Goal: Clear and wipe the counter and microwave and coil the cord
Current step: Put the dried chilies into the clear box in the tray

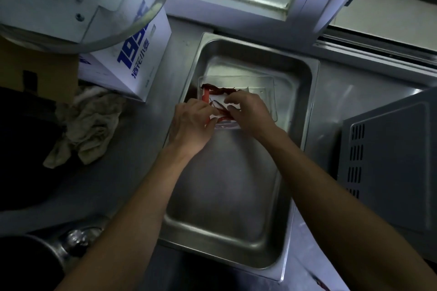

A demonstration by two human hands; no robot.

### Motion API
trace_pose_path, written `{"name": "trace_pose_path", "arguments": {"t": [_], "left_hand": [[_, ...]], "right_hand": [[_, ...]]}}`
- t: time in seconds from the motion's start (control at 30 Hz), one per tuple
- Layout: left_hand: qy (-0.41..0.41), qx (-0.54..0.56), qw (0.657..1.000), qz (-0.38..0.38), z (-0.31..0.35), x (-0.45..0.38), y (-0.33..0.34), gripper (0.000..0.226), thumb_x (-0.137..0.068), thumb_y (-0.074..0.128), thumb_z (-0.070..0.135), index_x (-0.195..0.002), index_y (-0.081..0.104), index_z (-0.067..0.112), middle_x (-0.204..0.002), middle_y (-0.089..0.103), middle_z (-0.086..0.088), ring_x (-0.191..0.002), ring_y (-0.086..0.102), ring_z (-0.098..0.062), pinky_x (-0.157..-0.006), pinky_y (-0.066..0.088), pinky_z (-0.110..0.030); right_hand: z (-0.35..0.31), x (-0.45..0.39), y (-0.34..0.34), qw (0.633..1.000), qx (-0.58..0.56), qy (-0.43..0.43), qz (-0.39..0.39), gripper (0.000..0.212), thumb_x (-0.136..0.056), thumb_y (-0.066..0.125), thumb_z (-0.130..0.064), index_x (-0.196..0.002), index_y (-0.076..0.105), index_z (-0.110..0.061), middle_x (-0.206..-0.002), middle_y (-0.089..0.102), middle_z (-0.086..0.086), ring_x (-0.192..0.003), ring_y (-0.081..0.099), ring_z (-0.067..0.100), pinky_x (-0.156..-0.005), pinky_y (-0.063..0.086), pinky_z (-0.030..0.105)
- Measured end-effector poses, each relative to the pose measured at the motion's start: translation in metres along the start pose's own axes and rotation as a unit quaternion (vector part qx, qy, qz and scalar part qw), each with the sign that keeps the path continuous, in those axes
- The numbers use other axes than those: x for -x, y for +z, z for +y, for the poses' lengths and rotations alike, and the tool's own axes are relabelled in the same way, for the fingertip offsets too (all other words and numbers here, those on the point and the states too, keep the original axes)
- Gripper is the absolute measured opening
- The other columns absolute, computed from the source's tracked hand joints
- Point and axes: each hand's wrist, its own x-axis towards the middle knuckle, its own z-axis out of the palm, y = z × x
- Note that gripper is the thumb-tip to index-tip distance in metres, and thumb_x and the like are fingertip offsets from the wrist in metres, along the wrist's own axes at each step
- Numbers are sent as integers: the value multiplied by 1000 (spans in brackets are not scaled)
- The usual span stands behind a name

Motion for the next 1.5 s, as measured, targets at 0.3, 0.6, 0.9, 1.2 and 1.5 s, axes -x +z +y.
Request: {"name": "trace_pose_path", "arguments": {"t": [0.3, 0.6, 0.9, 1.2, 1.5], "left_hand": [[-8, 63, 998, -16, 38, 19, -8, 18, -89, 68, 29, -107, 72, 25, -105, 72, 4, -99, 63, -20, -84, 48, -44], [7, 53, 994, -96, 105, 100, -24, 33, -93, 60, 35, -122, 65, 20, -121, 67, 0, -114, 57, -25, -96, 42, -45], [115, 20, 988, -101, 188, 179, -19, 26, -85, 62, 29, -104, 72, 15, -99, 73, -6, -91, 65, -33, -76, 53, -45], [198, 27, 972, -121, 272, 239, 18, 22, -84, 61, 28, -98, 73, 16, -92, 72, -2, -86, 65, -28, -72, 52, -42], [219, -17, 957, -189, 301, 285, 65, 15, -81, 68, 19, -95, 71, 14, -90, 69, -3, -85, 63, -30, -69, 52, -43]], "right_hand": [[-8, 86, -35, 996, -18, 41, 74, 21, -92, 65, -9, -112, 71, -10, -115, 70, 7, -106, 64, 22, -94, 50, 33], [-18, 230, -46, 994, -18, 55, 95, 23, -89, 68, -11, -112, 71, -10, -113, 71, 6, -106, 65, 24, -93, 52, 36], [7, 364, -51, 987, -23, 86, 130, 22, -89, 68, -9, -110, 71, -7, -111, 72, 8, -105, 66, 26, -90, 45, 27], [38, 476, -61, 970, -61, 167, 165, 22, -87, 67, -4, -109, 72, -6, -111, 71, 9, -102, 66, 26, -86, 43, 21], [62, 551, -44, 950, -100, 246, 162, 23, -91, 66, -12, -114, 71, -12, -115, 71, 3, -105, 65, 22, -88, 46, 25]]}}
